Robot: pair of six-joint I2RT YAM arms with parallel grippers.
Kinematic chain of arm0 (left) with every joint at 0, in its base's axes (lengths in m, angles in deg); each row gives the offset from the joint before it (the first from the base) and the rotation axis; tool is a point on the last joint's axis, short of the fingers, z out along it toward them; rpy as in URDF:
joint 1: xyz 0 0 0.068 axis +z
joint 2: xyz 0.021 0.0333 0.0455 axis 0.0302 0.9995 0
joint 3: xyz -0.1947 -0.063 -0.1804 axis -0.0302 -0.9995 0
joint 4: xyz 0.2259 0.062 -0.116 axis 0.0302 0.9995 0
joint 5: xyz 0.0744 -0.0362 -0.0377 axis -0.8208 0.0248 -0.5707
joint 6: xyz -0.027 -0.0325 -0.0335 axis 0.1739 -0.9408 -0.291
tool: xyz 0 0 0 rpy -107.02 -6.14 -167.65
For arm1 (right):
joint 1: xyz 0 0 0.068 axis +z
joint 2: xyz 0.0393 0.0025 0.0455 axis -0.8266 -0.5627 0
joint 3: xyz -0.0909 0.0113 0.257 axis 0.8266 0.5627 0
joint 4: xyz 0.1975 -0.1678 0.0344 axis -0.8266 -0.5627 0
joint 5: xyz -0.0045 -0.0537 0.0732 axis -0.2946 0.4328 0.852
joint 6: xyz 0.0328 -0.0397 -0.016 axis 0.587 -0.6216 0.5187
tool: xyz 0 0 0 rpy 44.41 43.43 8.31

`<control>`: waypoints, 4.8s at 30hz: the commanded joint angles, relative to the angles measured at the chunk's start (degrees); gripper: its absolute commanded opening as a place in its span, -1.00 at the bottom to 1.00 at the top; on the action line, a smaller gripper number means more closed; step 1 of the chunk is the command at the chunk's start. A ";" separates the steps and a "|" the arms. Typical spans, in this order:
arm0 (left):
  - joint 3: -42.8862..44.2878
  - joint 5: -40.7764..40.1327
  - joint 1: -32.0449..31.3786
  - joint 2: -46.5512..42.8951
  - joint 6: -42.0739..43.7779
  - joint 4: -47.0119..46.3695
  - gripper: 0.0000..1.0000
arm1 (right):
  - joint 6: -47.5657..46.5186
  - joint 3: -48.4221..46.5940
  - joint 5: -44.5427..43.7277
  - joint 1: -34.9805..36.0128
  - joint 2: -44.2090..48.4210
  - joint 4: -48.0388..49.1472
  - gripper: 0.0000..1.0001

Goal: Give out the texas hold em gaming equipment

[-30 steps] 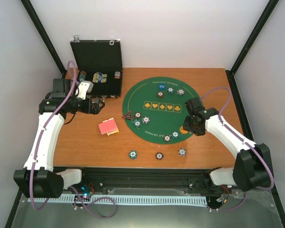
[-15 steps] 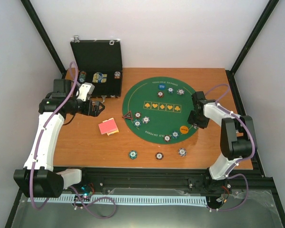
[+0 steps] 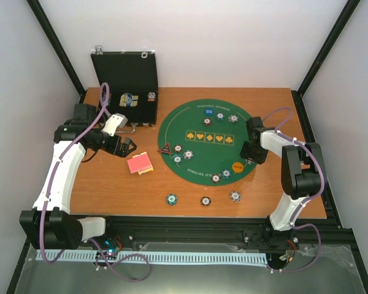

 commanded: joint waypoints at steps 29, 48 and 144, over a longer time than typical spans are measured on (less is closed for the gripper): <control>-15.79 -11.37 -5.68 6.17 35.06 -5.79 1.00 | 6.36 1.41 6.57 25.53 23.23 1.62 0.81; -15.58 -15.66 -7.78 13.07 40.19 -11.86 1.00 | 6.72 3.09 9.81 30.80 23.79 2.67 1.00; -21.23 -18.55 -10.07 14.40 42.44 -25.13 -0.61 | 10.26 6.07 13.53 35.87 29.19 1.72 1.00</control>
